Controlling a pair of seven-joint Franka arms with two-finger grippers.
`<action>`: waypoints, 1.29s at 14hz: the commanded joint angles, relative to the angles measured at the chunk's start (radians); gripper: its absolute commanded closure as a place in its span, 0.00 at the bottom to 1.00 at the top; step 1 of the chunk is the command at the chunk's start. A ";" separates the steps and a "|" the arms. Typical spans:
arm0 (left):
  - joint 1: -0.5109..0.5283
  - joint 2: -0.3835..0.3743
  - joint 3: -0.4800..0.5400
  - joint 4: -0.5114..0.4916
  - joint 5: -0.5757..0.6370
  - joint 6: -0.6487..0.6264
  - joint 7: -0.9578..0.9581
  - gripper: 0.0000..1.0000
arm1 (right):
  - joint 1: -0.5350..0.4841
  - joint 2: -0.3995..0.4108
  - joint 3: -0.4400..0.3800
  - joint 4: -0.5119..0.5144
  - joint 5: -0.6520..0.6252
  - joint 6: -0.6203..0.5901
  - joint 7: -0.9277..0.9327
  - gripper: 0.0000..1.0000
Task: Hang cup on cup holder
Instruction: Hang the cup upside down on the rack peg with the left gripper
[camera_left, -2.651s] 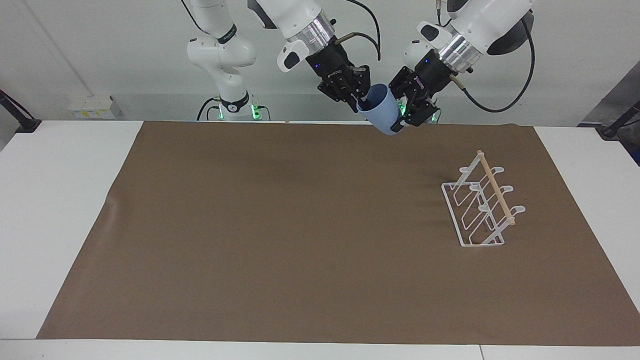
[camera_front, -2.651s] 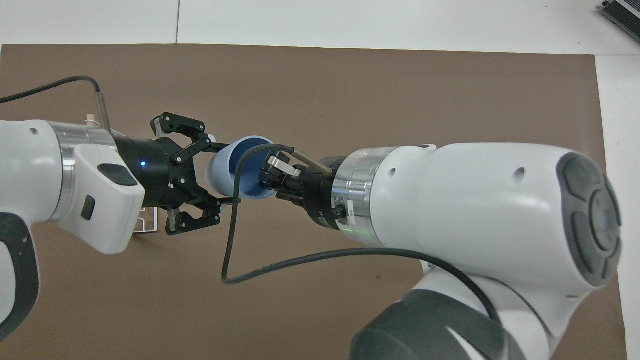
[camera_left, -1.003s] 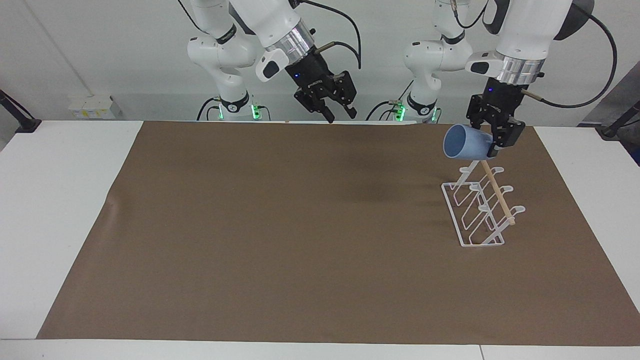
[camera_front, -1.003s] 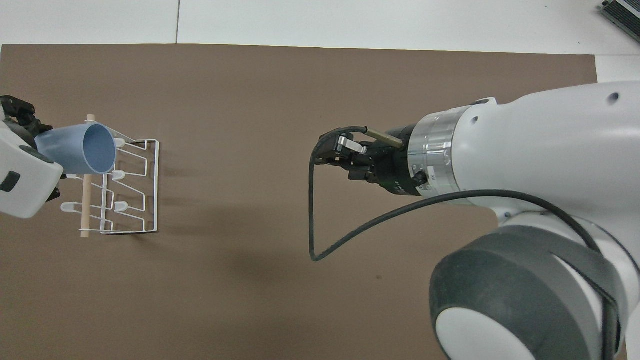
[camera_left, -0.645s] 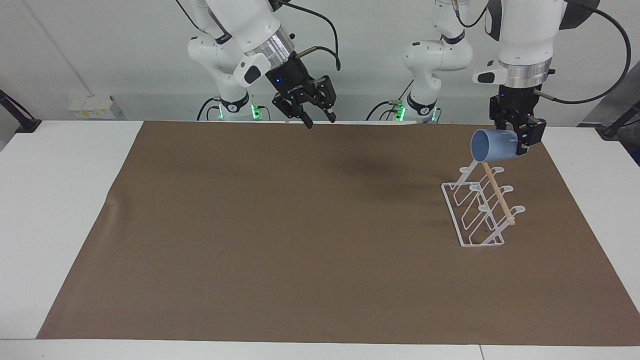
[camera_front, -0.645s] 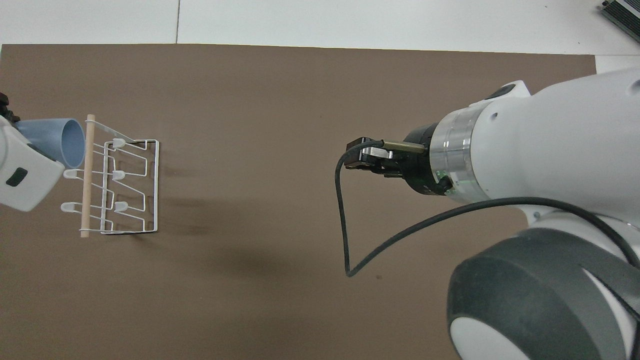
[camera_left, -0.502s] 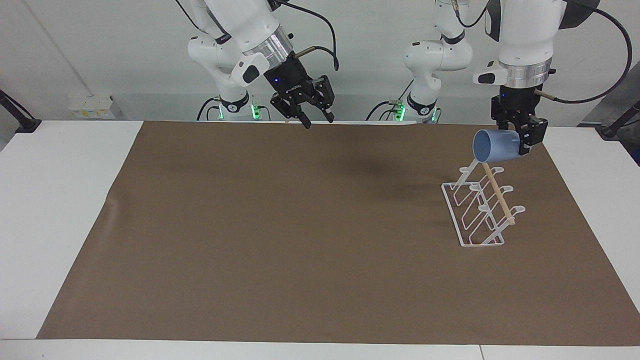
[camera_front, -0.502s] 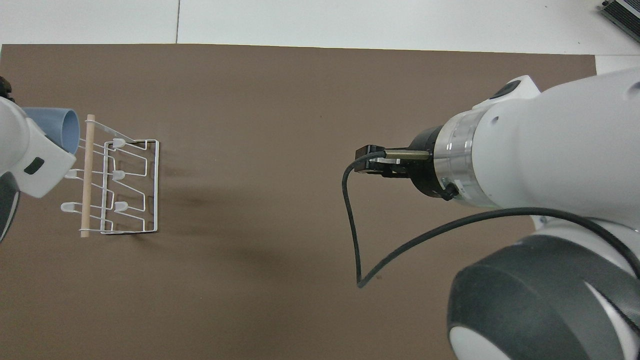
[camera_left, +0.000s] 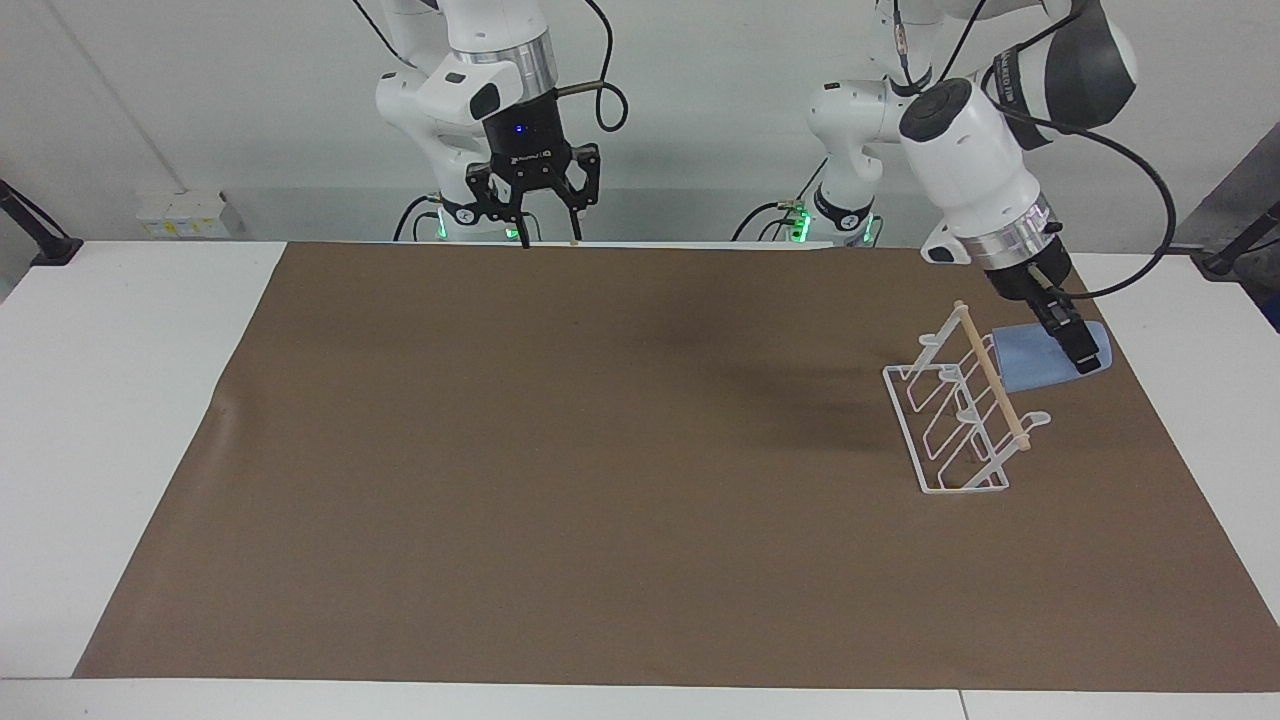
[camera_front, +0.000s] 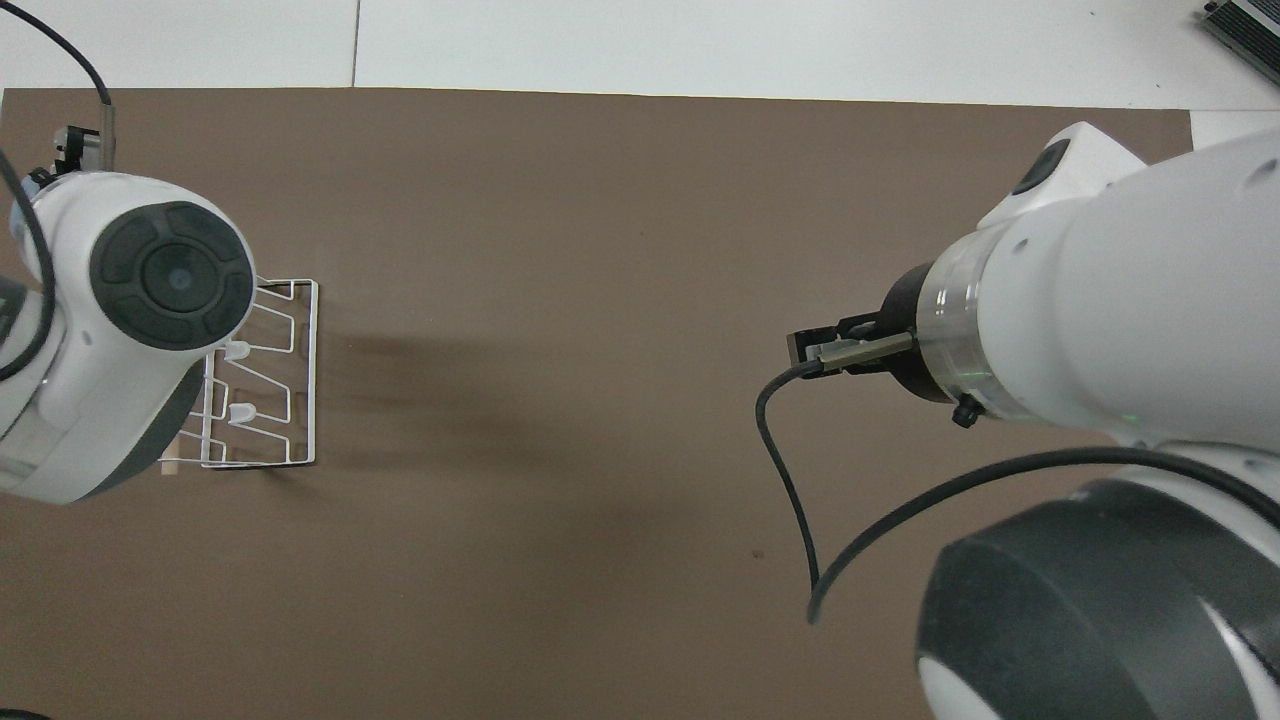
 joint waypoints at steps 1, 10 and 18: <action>-0.059 0.023 0.005 -0.048 0.161 -0.022 -0.073 1.00 | -0.046 0.040 0.010 0.070 -0.037 -0.077 -0.086 0.39; -0.071 0.085 0.005 -0.155 0.326 -0.048 -0.302 1.00 | -0.224 0.045 0.010 0.034 -0.080 -0.069 -0.170 0.35; -0.071 0.090 0.005 -0.184 0.349 -0.051 -0.303 0.01 | -0.316 -0.020 0.010 -0.159 -0.068 0.047 -0.183 0.21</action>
